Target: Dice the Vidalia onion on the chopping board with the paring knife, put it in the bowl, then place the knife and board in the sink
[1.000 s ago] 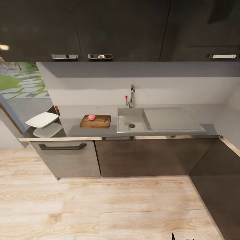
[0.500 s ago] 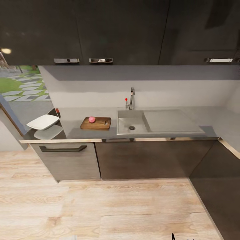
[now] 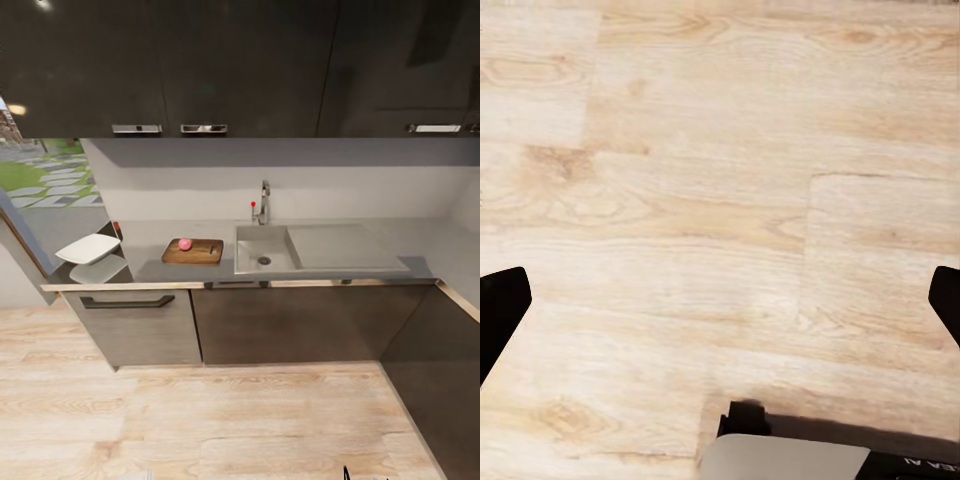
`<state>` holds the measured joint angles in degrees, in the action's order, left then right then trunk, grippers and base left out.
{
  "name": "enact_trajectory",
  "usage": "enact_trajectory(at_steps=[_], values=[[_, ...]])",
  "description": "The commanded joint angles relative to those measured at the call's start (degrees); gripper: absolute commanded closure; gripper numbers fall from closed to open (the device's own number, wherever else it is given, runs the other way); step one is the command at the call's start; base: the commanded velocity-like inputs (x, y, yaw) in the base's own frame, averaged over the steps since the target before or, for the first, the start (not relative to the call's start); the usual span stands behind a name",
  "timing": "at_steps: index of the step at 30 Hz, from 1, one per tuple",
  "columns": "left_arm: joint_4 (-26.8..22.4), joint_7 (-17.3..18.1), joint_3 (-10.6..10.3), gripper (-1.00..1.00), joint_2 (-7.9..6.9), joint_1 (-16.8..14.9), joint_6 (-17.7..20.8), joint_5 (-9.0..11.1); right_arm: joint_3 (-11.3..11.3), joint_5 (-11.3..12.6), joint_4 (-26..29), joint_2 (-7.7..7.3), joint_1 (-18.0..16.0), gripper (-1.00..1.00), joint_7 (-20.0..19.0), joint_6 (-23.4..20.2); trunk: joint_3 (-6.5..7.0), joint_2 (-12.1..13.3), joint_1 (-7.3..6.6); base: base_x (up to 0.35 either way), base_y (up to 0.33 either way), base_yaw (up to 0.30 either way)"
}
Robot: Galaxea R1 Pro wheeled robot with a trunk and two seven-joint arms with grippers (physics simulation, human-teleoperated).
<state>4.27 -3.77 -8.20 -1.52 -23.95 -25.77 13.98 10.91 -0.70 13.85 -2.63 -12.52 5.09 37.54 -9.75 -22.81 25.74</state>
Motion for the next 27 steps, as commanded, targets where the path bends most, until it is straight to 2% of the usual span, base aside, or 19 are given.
enact_trajectory(at_steps=[1, 12, 27], values=[[0.2, -0.1, -0.5, -1.0, 0.03, -0.1, -0.3, 0.3, -0.1, -0.1, 0.0, -0.01, 0.0, -1.0, 0.3, 0.2, -0.02, -0.1, 0.04, 0.135, 0.11, 0.0], [0.2, -0.1, -0.4, -1.0, 0.03, -0.1, -0.3, 0.3, -0.1, -0.1, -0.1, -0.01, 0.0, -1.0, 0.3, 0.2, 0.98, -0.1, 0.04, 0.167, 0.205, 0.0], [0.2, -0.1, -0.4, -1.0, 0.03, -0.1, -0.3, 0.3, -0.1, -0.1, -0.1, 0.04, 0.0, -1.0, 0.4, 0.1, 2.33, -0.1, 0.04, -0.057, 0.284, 0.017]])
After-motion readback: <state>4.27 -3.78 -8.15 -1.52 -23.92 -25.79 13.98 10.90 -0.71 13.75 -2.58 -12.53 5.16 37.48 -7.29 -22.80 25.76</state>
